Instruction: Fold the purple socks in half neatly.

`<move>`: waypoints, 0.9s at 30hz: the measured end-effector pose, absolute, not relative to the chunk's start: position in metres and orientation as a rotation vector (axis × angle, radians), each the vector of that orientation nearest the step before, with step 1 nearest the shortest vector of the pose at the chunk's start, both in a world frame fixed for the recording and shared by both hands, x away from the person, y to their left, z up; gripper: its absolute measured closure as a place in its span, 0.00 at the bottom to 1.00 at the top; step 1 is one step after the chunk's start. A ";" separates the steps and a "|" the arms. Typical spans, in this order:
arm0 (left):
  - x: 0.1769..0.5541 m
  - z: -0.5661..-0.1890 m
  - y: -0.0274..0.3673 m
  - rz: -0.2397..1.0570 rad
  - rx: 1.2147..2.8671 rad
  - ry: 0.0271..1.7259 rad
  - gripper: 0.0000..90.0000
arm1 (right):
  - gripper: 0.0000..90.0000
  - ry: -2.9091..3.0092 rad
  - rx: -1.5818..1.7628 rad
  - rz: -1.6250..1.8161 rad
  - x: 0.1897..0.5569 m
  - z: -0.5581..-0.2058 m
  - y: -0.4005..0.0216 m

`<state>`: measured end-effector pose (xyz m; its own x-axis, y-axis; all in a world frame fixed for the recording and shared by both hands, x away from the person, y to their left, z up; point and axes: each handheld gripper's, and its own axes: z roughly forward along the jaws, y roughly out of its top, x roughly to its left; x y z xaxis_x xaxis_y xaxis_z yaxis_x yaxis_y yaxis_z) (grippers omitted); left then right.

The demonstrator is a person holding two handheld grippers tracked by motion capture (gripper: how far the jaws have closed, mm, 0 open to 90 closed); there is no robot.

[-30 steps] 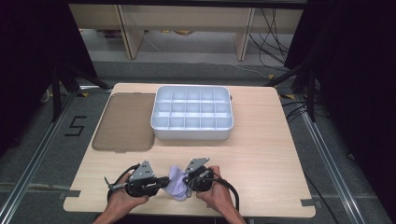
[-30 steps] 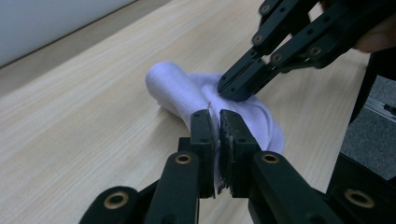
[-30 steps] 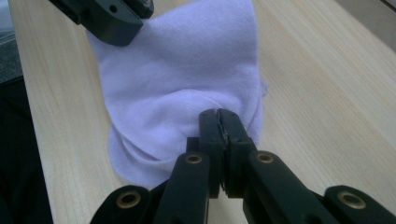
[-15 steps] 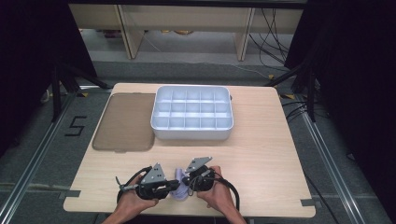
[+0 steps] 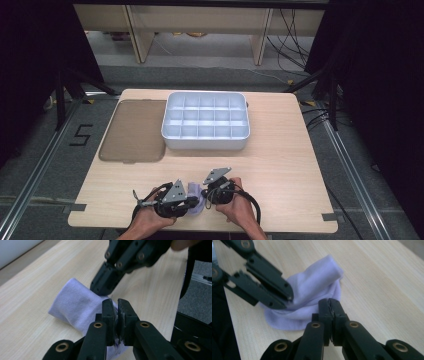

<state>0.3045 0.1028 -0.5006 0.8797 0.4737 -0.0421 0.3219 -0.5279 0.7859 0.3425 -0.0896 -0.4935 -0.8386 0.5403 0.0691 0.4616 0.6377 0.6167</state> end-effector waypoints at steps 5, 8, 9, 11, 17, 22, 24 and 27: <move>0.304 -0.503 0.100 0.218 2.184 0.549 0.93 | 0.99 2.654 0.881 1.006 0.349 -0.479 -0.102; 0.304 -0.505 0.098 0.209 2.189 0.559 0.93 | 0.99 2.615 0.855 1.075 0.349 -0.467 -0.103; 0.305 -0.506 0.098 0.228 2.200 0.535 0.93 | 0.99 2.614 0.801 1.115 0.347 -0.460 -0.096; 0.306 -0.506 0.097 0.227 2.198 0.521 0.93 | 0.99 2.623 0.777 1.118 0.347 -0.458 -0.092; 0.303 -0.506 0.097 0.193 2.162 0.568 0.91 | 1.00 2.717 0.783 0.998 0.349 -0.477 -0.077; 0.303 -0.493 0.105 0.188 2.101 0.570 0.87 | 1.00 2.729 0.789 0.968 0.351 -0.483 -0.081; 0.302 -0.486 0.113 0.191 2.053 0.602 0.87 | 1.00 2.729 0.813 0.961 0.349 -0.482 -0.081; 0.302 -0.490 0.118 0.152 2.042 0.666 0.90 | 1.00 2.730 0.814 0.959 0.350 -0.483 -0.081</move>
